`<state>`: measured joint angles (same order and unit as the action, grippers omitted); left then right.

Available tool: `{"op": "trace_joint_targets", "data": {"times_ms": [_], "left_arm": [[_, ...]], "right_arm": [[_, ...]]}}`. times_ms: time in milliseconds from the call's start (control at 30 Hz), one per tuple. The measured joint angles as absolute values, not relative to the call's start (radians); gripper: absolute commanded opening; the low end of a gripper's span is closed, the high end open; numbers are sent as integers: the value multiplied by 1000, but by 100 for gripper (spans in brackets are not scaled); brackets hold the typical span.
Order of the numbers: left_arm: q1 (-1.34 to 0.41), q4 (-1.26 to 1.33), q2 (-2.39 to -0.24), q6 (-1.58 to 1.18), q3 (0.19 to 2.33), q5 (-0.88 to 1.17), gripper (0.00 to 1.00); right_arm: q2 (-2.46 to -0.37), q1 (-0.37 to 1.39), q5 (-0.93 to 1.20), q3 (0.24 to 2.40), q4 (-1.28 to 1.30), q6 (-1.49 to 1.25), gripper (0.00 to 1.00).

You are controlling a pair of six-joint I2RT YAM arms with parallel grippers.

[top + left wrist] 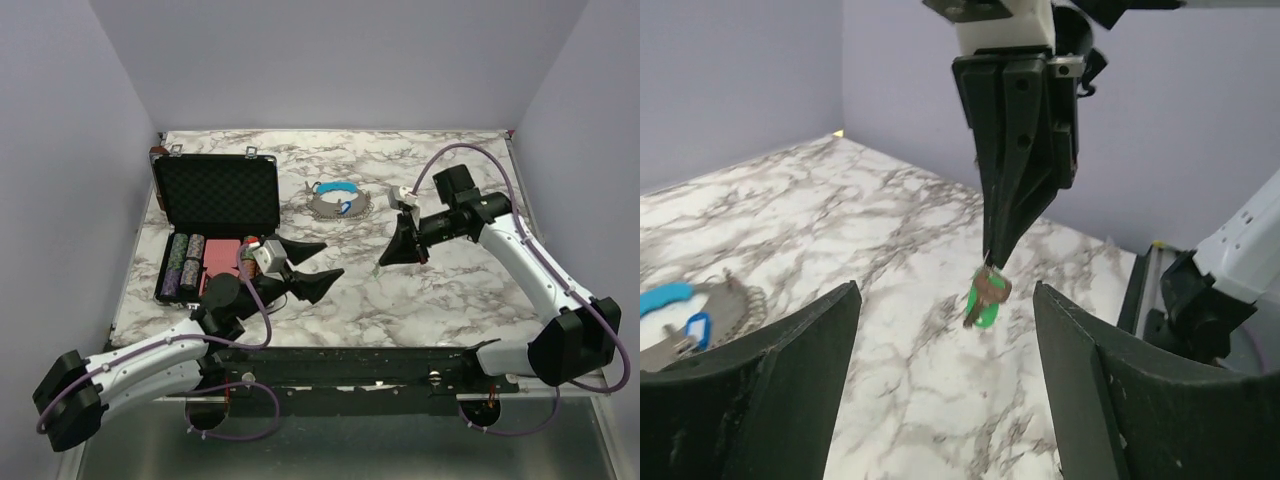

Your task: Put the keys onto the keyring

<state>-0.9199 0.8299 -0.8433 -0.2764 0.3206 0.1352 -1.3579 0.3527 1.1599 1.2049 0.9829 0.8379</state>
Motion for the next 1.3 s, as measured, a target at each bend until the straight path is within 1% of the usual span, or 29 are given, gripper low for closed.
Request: {"op": "trace_joint_targets", "data": {"times_ms": [67, 167, 267, 333, 500, 667, 800, 967, 1300], "left_arm": [[-915, 719, -780, -248, 336, 121, 80], [-906, 556, -694, -208, 353, 101, 85], [-900, 407, -618, -181, 370, 83, 86], [-896, 330, -585, -164, 386, 77, 88], [-891, 113, -493, -81, 453, 50, 96], [-891, -39, -451, 17, 496, 14, 97], [-891, -139, -466, 70, 496, -1, 99], [-891, -212, -470, 115, 496, -20, 99], [-890, -253, -424, 149, 496, -44, 99]], "right_arm": [[-1333, 305, 1128, 1181, 981, 838, 0], [-1308, 220, 1082, 1144, 981, 840, 1], [-1300, 131, 1027, 1107, 988, 865, 0], [-1304, 63, 992, 1087, 1005, 897, 0], [-1354, -181, 910, 1087, 1080, 1018, 1], [-1427, -366, 799, 1106, 1131, 1118, 0], [-1457, -428, 702, 1118, 1130, 1133, 1], [-1510, -438, 569, 1128, 1078, 1113, 1], [-1695, -408, 466, 1236, 985, 1019, 0]]}}
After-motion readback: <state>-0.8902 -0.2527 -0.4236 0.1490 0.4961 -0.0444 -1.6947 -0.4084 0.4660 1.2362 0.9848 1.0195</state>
